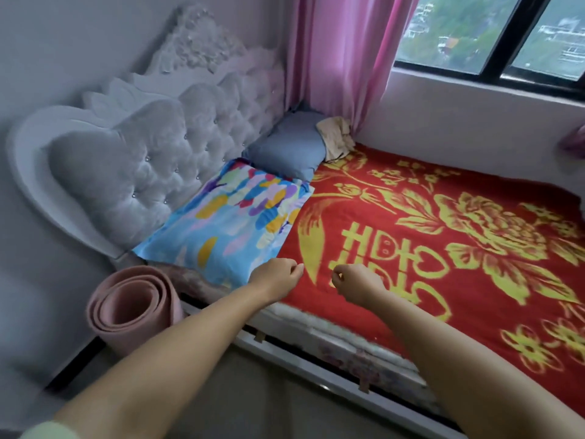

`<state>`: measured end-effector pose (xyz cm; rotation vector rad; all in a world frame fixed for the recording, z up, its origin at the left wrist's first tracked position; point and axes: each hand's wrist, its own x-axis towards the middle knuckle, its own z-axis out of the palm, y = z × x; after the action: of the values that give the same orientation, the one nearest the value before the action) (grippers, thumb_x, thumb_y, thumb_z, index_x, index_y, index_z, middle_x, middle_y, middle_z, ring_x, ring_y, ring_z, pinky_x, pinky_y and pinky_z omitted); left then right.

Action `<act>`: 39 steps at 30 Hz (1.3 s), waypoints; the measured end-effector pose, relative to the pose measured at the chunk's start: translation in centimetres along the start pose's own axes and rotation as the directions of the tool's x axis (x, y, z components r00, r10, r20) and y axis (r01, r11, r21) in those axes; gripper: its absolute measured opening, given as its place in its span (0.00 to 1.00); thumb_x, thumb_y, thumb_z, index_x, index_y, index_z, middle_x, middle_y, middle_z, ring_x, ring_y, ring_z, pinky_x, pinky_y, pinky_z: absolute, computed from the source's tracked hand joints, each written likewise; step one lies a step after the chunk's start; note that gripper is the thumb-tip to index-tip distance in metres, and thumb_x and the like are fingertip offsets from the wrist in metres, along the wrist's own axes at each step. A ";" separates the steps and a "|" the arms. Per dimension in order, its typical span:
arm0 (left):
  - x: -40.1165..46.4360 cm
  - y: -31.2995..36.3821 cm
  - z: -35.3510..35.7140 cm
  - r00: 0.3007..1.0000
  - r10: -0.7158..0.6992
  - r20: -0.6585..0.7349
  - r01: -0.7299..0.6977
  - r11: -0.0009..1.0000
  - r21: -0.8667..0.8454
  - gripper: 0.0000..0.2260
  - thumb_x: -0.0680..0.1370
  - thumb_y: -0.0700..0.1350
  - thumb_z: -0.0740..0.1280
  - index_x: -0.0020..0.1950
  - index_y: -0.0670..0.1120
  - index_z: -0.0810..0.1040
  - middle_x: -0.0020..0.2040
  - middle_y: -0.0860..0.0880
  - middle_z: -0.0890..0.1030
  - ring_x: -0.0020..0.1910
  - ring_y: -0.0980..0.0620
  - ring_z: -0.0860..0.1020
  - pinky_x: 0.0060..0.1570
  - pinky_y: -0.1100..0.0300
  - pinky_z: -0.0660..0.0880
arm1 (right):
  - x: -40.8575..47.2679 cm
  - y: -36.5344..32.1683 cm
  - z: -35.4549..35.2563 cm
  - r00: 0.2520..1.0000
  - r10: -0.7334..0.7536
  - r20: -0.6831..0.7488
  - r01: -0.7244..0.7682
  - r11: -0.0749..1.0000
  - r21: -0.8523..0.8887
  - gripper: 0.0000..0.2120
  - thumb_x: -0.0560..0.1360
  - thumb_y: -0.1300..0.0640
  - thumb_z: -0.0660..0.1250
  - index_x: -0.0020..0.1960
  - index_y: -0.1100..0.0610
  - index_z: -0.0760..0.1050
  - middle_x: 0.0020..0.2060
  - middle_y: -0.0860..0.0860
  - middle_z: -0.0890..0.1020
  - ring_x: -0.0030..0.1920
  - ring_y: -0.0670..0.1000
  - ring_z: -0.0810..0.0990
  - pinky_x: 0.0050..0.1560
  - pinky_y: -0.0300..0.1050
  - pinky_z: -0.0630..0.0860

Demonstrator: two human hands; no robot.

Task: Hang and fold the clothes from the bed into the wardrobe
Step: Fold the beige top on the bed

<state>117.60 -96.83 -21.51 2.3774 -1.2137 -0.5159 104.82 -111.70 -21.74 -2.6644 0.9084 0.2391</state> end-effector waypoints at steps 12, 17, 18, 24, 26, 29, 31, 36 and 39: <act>26.4 -1.2 -0.9 0.990 0.119 0.076 -0.129 0.983 0.132 0.17 0.82 0.53 0.54 0.47 0.44 0.75 0.46 0.46 0.79 0.48 0.44 0.77 0.39 0.56 0.66 | 20.7 6.9 -5.8 0.983 0.180 -0.030 -0.178 0.982 0.057 0.13 0.79 0.56 0.53 0.42 0.58 0.74 0.36 0.51 0.80 0.41 0.55 0.83 0.31 0.41 0.70; 36.6 -1.1 -4.9 0.978 0.193 0.073 -0.203 0.964 0.169 0.15 0.82 0.53 0.53 0.42 0.47 0.71 0.46 0.45 0.80 0.48 0.44 0.77 0.37 0.56 0.65 | 29.2 8.7 -9.9 0.955 0.286 -0.076 -0.271 0.949 0.162 0.14 0.80 0.55 0.54 0.48 0.60 0.77 0.42 0.53 0.83 0.42 0.54 0.83 0.41 0.49 0.80; 37.9 -1.2 -5.1 0.978 0.192 0.081 -0.203 0.964 0.174 0.16 0.82 0.53 0.53 0.43 0.46 0.72 0.46 0.45 0.80 0.48 0.43 0.77 0.36 0.56 0.64 | 30.2 9.1 -9.8 0.951 0.303 -0.060 -0.290 0.943 0.162 0.15 0.80 0.56 0.54 0.49 0.60 0.77 0.42 0.53 0.83 0.42 0.55 0.83 0.41 0.49 0.80; 44.3 -2.7 -6.3 0.978 0.163 0.130 -0.185 0.965 0.187 0.16 0.82 0.53 0.53 0.43 0.45 0.72 0.42 0.46 0.77 0.45 0.43 0.76 0.36 0.55 0.67 | 37.4 11.1 -10.6 0.943 0.334 -0.006 -0.328 0.930 0.168 0.15 0.79 0.57 0.53 0.47 0.61 0.77 0.42 0.53 0.84 0.40 0.53 0.84 0.42 0.49 0.80; 46.9 -3.3 -6.7 0.984 0.137 0.115 -0.159 0.964 0.215 0.16 0.82 0.53 0.53 0.42 0.45 0.72 0.44 0.45 0.78 0.45 0.43 0.76 0.40 0.54 0.69 | 40.3 11.8 -11.0 0.950 0.312 -0.009 -0.307 0.939 0.156 0.14 0.78 0.57 0.53 0.46 0.61 0.77 0.41 0.53 0.83 0.39 0.54 0.83 0.40 0.48 0.80; 51.5 -4.0 -7.5 0.994 0.089 0.060 -0.101 0.968 0.229 0.16 0.81 0.53 0.53 0.42 0.45 0.72 0.43 0.45 0.78 0.44 0.43 0.76 0.37 0.56 0.66 | 45.5 13.6 -12.0 0.960 0.278 -0.009 -0.276 0.955 0.106 0.14 0.78 0.57 0.54 0.44 0.61 0.77 0.41 0.54 0.83 0.40 0.54 0.82 0.34 0.43 0.75; 55.6 -4.2 -7.9 0.997 0.071 0.014 -0.073 0.968 0.239 0.15 0.81 0.52 0.54 0.43 0.44 0.72 0.45 0.44 0.79 0.46 0.41 0.77 0.37 0.56 0.66 | 50.0 15.3 -12.9 0.968 0.251 -0.007 -0.249 0.964 0.093 0.14 0.78 0.57 0.54 0.45 0.62 0.77 0.41 0.54 0.83 0.40 0.54 0.83 0.36 0.45 0.78; 69.5 -4.4 -4.4 0.996 0.007 0.093 -0.033 0.961 0.276 0.13 0.81 0.51 0.54 0.45 0.45 0.73 0.51 0.43 0.81 0.50 0.40 0.77 0.41 0.55 0.68 | 64.0 20.8 -12.1 0.973 0.231 -0.003 -0.229 0.966 0.120 0.13 0.79 0.55 0.54 0.39 0.56 0.73 0.39 0.51 0.82 0.38 0.52 0.81 0.38 0.44 0.78; 79.1 -4.9 -1.2 0.989 -0.025 0.144 -0.020 0.953 0.301 0.13 0.81 0.50 0.54 0.52 0.46 0.75 0.54 0.44 0.80 0.53 0.40 0.77 0.44 0.55 0.69 | 72.8 23.8 -10.6 0.977 0.212 -0.006 -0.210 0.971 0.114 0.14 0.79 0.54 0.54 0.35 0.53 0.67 0.35 0.49 0.78 0.36 0.51 0.77 0.34 0.43 0.72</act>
<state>164.94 -159.18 -33.68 2.6334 -1.4449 -0.5478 147.86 -174.34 -36.12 -2.4706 1.1766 0.2057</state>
